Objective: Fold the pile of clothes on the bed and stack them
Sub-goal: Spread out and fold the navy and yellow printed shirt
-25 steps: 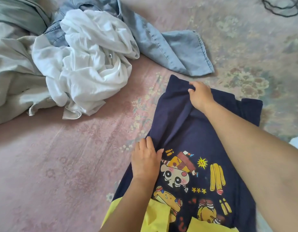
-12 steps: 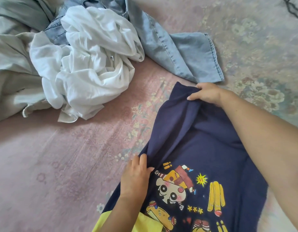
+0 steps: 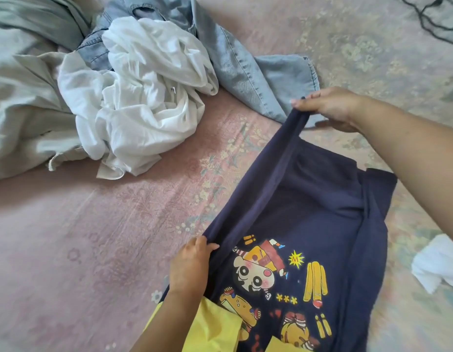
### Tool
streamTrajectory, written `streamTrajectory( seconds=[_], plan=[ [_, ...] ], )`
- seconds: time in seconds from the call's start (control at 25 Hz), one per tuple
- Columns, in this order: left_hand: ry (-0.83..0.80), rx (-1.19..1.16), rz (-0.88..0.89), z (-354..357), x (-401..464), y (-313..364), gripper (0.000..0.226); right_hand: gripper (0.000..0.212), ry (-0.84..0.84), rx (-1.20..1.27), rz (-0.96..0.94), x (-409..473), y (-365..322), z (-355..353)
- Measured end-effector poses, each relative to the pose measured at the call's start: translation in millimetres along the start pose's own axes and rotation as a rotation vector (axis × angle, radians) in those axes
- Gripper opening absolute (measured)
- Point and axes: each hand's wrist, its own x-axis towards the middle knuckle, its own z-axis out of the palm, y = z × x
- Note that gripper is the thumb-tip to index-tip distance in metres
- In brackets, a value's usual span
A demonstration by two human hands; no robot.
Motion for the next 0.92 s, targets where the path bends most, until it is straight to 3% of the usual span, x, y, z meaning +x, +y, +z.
streamTrajectory(
  seconds=[0.2,0.28,0.4,0.56,0.64,0.76,0.84,0.92],
  plan=[
    [0.071,-0.152,-0.022,-15,-17,-1,0.034,0.027,0.177,-0.009,-0.187,-21,-24,4],
    [0.030,-0.232,-0.075,-19,-18,-6,0.036,0.026,0.150,-0.120,-0.178,-26,-30,2],
    [0.041,-0.436,-0.155,-26,-15,-14,0.038,0.023,0.265,-0.267,-0.217,-32,-38,-5],
    [0.057,-0.668,-0.212,-26,-11,-17,0.036,0.038,0.087,-0.156,-0.150,-41,-42,-15],
    [0.095,-0.786,-0.222,-25,-9,-19,0.022,0.029,0.059,-0.140,-0.192,-42,-39,-14],
    [0.143,-0.664,-0.095,-18,-9,-25,0.006,0.019,0.139,-0.259,-0.312,-44,-32,-6],
    [0.155,-0.498,0.060,-10,-8,-31,0.025,0.017,0.176,-0.326,-0.320,-42,-28,-2],
    [0.135,-0.477,0.099,-7,-7,-34,0.038,0.017,0.166,-0.323,-0.281,-43,-26,-2]
  ],
)
